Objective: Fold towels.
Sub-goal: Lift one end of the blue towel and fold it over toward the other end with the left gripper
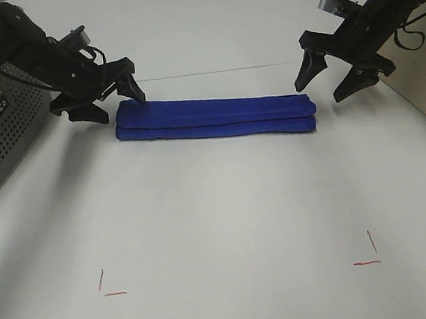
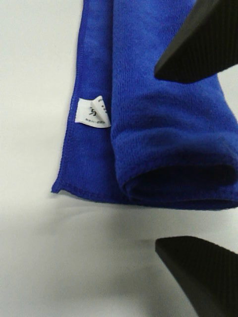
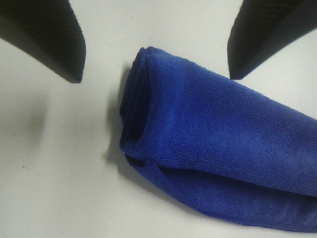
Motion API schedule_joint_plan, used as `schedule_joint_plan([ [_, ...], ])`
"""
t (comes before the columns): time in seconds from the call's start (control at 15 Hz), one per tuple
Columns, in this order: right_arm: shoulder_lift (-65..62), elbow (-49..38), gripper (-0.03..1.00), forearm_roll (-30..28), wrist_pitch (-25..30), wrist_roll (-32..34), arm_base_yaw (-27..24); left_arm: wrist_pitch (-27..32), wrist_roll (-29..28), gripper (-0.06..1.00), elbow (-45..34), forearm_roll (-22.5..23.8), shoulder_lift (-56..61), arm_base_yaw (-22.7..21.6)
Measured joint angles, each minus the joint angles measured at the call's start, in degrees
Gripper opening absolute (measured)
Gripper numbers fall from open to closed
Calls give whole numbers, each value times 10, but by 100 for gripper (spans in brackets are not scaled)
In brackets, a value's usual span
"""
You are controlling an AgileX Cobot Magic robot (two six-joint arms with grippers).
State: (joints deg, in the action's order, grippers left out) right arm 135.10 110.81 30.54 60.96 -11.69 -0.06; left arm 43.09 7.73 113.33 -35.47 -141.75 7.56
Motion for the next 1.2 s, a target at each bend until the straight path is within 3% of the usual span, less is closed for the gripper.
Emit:
schedule_joint_plan([
  [0.6,0,0,74,1,-13,0,0,-14,69,76,7,-65,-36,18],
  [0.73,0,0,74,1,-13,0,0,-15,64,58,8,-64,-39,18],
  [0.87,0,0,74,2,-13,0,0,-14,53,22,8,-61,-46,18],
  [0.93,0,0,74,2,-13,0,0,-14,53,9,8,-61,-48,18],
  [1.07,0,0,74,2,-13,0,0,-8,45,8,11,-52,-48,18],
  [1.2,0,0,74,2,-13,0,0,25,11,8,27,8,-40,18],
])
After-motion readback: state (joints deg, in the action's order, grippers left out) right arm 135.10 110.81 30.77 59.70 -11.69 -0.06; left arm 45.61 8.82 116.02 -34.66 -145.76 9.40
